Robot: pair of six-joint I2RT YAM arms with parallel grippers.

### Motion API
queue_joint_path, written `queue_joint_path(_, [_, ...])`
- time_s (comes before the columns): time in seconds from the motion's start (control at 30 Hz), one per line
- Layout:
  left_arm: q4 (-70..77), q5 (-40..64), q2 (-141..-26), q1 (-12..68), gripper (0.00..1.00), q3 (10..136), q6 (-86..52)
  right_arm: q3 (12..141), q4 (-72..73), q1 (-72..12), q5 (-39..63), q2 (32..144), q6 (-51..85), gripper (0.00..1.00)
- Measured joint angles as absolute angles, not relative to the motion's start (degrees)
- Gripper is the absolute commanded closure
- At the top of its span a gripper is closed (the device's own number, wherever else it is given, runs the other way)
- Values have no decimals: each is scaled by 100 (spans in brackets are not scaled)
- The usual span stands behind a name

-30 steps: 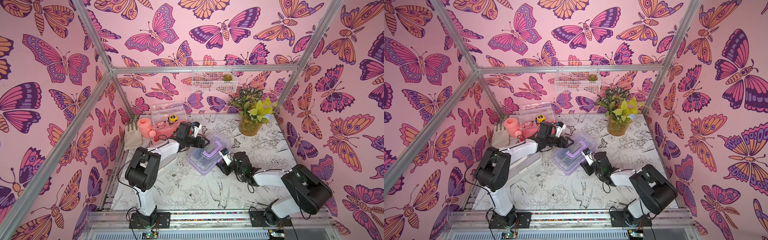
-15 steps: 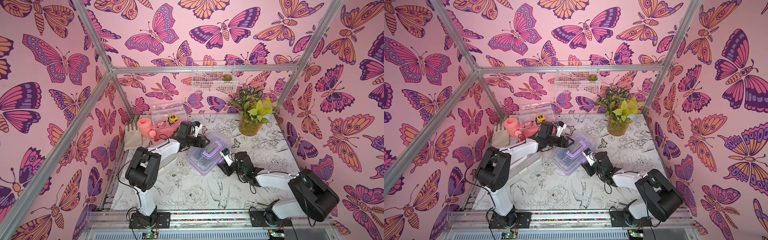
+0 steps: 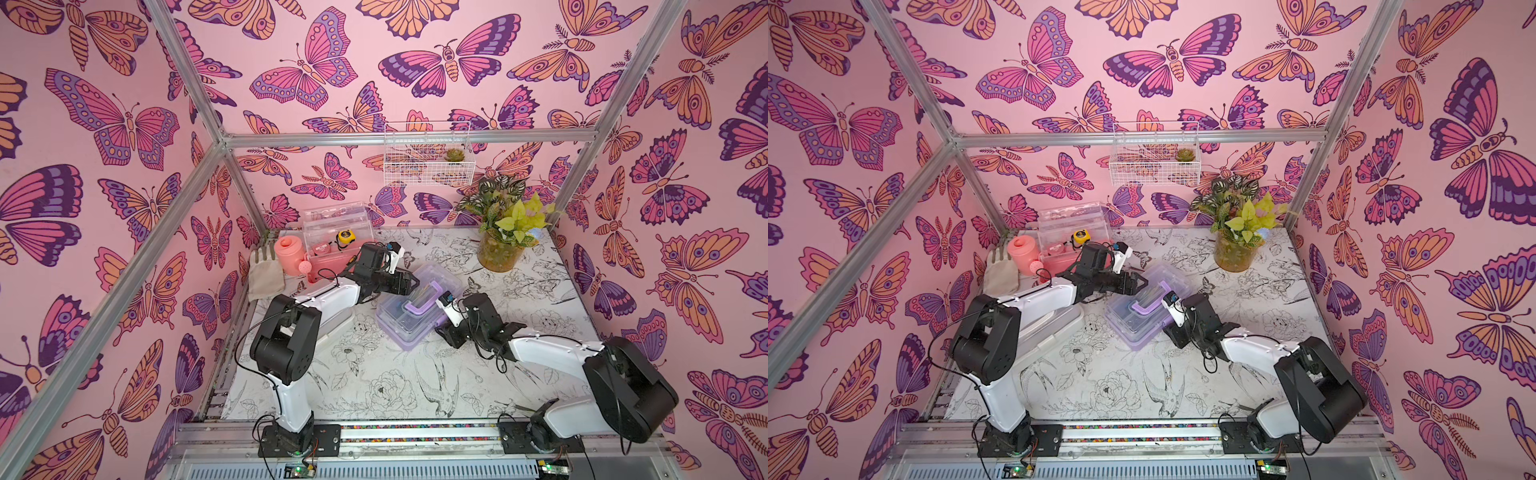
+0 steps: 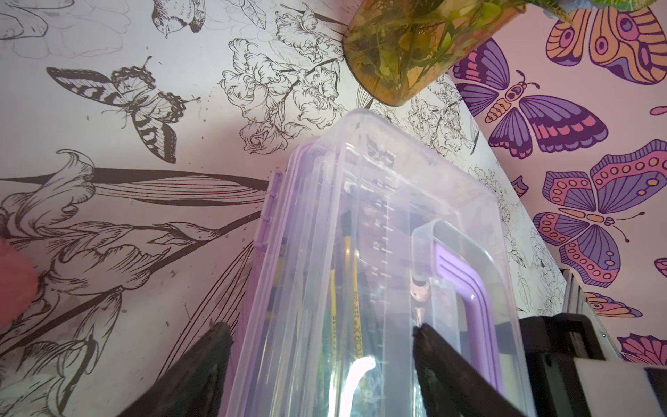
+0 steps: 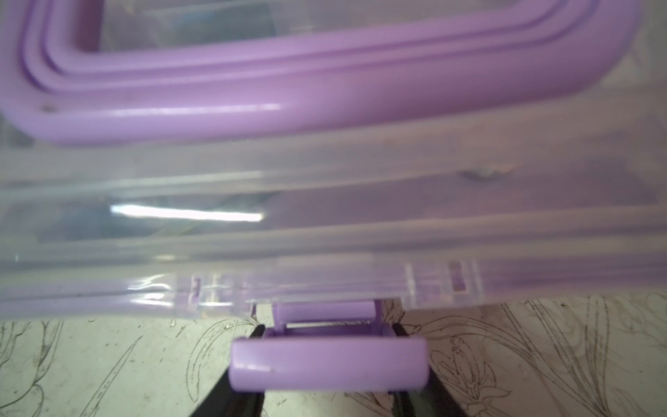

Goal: Close toolboxes
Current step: Fasten the toolbox latch on the toolbox.

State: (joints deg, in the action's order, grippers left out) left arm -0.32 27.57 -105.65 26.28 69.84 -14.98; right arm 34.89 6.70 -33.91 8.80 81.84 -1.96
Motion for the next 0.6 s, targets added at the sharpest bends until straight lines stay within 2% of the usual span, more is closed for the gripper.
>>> queue_joint_path(0.6, [-16, 2709, -10562, 2742, 20, 6984, -1433, 4617, -978, -3524, 794, 8600, -283, 70])
